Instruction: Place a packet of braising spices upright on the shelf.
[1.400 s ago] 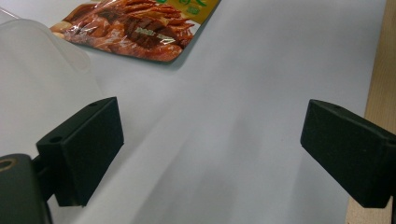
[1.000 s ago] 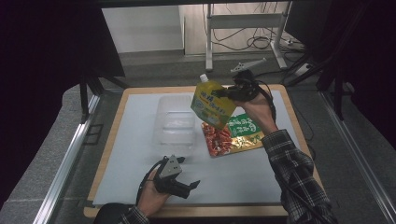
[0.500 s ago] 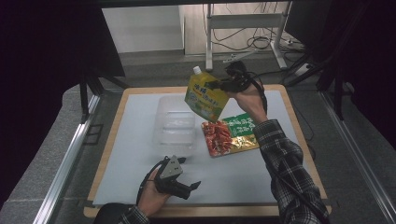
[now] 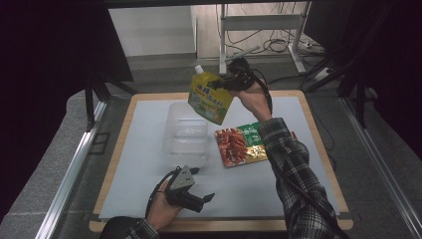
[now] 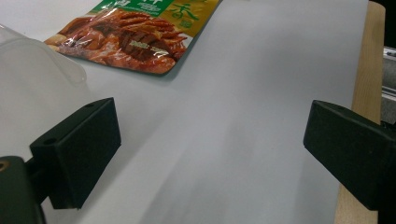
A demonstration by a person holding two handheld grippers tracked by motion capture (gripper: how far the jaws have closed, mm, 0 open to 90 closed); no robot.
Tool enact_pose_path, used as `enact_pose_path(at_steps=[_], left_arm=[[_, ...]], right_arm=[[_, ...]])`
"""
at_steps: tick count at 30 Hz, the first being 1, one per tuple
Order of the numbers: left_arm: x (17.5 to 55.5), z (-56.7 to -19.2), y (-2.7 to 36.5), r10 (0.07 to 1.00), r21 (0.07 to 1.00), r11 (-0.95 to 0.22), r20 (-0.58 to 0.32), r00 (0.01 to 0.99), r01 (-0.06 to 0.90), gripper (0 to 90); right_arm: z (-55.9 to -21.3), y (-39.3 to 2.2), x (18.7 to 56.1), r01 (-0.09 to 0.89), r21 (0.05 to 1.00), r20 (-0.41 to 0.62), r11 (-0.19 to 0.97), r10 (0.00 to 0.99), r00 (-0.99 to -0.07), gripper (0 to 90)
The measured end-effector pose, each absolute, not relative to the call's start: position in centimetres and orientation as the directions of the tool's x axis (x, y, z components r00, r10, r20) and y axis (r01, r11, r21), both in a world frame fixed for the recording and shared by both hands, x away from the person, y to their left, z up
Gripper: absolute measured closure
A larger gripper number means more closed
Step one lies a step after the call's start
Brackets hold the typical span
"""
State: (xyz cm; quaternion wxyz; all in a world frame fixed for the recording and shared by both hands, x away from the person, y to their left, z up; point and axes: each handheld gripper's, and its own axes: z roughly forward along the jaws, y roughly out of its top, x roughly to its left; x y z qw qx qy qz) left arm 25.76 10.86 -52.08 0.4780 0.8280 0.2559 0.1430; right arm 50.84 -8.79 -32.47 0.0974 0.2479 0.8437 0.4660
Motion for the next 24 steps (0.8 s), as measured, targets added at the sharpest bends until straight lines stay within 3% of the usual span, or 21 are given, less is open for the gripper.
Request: enact_pose_path(at_steps=[24], left_arm=[[25.6,-52.0,10.7,0.544,0.876,-0.396,-0.018,0.839,0.276,3.6]], right_arm=[[-33.4,-4.2,52.9,0.311,0.829,0.070,0.465,0.465,-0.882,88.4]])
